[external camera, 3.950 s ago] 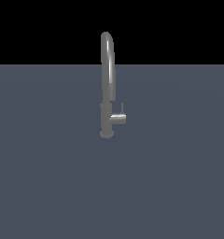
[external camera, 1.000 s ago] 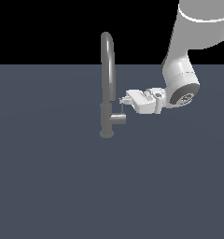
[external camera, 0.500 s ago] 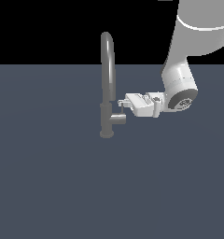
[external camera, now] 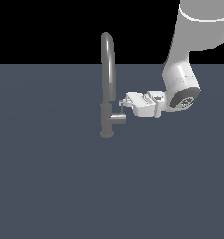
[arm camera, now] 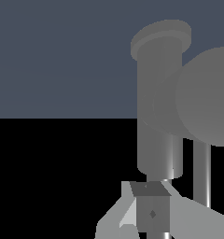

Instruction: Turn on the faucet by rotating a designated handle.

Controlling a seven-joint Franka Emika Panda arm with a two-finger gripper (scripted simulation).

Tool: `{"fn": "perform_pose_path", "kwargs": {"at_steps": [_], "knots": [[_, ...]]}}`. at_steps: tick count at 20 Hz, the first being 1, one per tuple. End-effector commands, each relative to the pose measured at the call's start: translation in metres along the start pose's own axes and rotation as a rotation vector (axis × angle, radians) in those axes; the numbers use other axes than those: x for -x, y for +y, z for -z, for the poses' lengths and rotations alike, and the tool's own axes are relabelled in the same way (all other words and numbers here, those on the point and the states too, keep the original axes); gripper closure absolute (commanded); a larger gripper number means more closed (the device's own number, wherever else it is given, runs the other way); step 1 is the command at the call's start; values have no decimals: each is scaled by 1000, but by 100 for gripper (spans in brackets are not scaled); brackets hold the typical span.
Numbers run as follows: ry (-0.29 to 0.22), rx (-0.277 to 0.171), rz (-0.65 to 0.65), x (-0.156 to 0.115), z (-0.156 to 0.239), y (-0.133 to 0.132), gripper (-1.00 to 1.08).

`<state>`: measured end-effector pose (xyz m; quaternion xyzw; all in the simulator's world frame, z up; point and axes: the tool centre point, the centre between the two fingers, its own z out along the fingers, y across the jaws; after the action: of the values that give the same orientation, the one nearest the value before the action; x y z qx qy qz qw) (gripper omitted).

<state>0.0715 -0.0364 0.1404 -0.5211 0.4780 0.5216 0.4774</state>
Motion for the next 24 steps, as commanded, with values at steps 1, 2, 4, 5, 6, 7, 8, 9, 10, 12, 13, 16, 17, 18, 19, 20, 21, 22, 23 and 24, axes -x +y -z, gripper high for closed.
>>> {"fn": "perform_pose_path", "kwargs": {"at_steps": [1,2,4,5,6,7,8,9,10,12,13,16,17,18,19,20,21,22,23,24], "knots": [[0,0,0,2,0,5,108],[0,0,0,3,0,7,108],[0,0,0,5,0,12,108],[0,0,0,6,0,14,108],[0,0,0,7,0,16,108],[0,0,0,8,0,18,108],[0,0,0,8,0,18,108],[2,-3,0,5,0,16,108],[2,-3,0,5,0,18,108],[2,-3,0,5,0,23,108],[2,-3,0,5,0,26,108],[1,-2,0,5,0,34,108],[1,-2,0,5,0,37,108],[1,-2,0,5,0,40,108],[1,-1,0,5,0,43,108],[1,-1,0,5,0,46,108],[0,-1,0,5,0,49,108],[0,-1,0,5,0,52,108],[0,-1,0,5,0,52,108],[5,-4,11,9,0,45,108]]}}
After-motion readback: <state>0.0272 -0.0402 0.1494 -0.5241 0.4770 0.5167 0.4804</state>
